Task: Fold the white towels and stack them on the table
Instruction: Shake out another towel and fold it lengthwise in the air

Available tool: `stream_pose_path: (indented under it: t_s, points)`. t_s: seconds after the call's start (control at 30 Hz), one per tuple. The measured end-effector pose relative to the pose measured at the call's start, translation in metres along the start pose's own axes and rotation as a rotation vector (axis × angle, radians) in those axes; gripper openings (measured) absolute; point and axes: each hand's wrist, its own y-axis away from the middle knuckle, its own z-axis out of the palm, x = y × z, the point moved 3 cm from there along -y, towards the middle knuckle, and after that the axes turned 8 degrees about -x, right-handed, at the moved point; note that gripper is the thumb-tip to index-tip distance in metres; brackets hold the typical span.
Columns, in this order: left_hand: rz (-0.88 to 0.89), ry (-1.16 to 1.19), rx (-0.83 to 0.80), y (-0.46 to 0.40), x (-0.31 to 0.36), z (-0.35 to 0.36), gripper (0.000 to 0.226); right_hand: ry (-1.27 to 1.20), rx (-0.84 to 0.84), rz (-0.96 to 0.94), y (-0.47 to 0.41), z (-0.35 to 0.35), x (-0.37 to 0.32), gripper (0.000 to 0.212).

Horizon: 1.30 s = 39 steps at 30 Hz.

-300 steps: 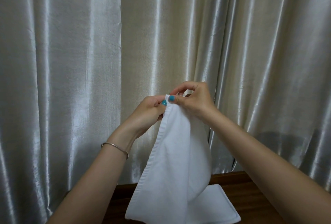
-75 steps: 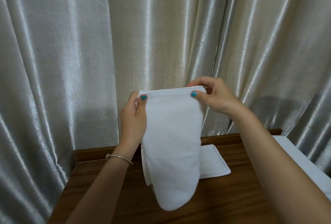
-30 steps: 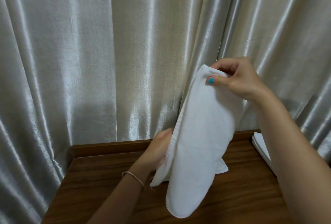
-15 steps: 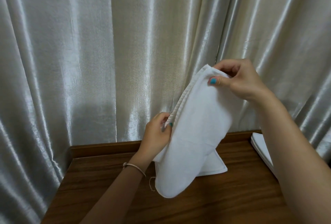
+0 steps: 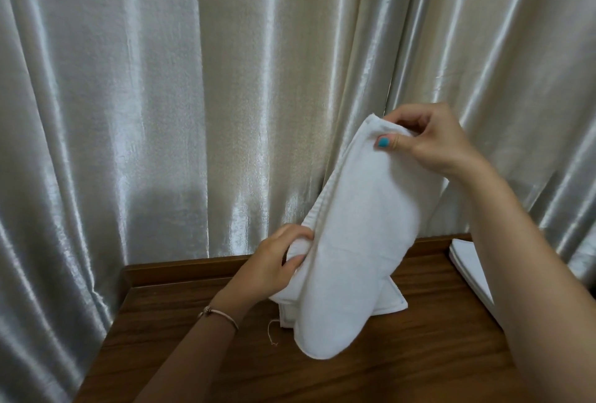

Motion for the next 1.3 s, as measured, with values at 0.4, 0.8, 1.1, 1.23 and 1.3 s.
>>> stream_pose_path:
  t_s: [0.4, 0.8, 1.1, 1.23, 1.3]
  points:
    - [-0.304, 0.458, -0.017, 0.008, -0.004, 0.016, 0.020, 0.364, 0.052, 0.089, -0.016, 0.020, -0.005, 0.020]
    - [-0.244, 0.327, -0.007, 0.030, -0.022, 0.025, 0.022, 0.177, 0.039, 0.046, -0.016, 0.022, -0.006, 0.013]
    - [-0.122, -0.017, 0.039, 0.033, -0.026, 0.010, 0.018, -0.038, 0.058, 0.008, -0.008, 0.003, -0.002, 0.017]
    - [-0.087, -0.102, -0.026, 0.035, -0.029, 0.009, 0.029, -0.068, 0.074, 0.011, -0.005, -0.004, 0.001, 0.017]
    - [-0.074, -0.081, -0.066, 0.034, -0.030, 0.009, 0.027, -0.069, 0.066, -0.002, -0.005, -0.005, 0.000, 0.018]
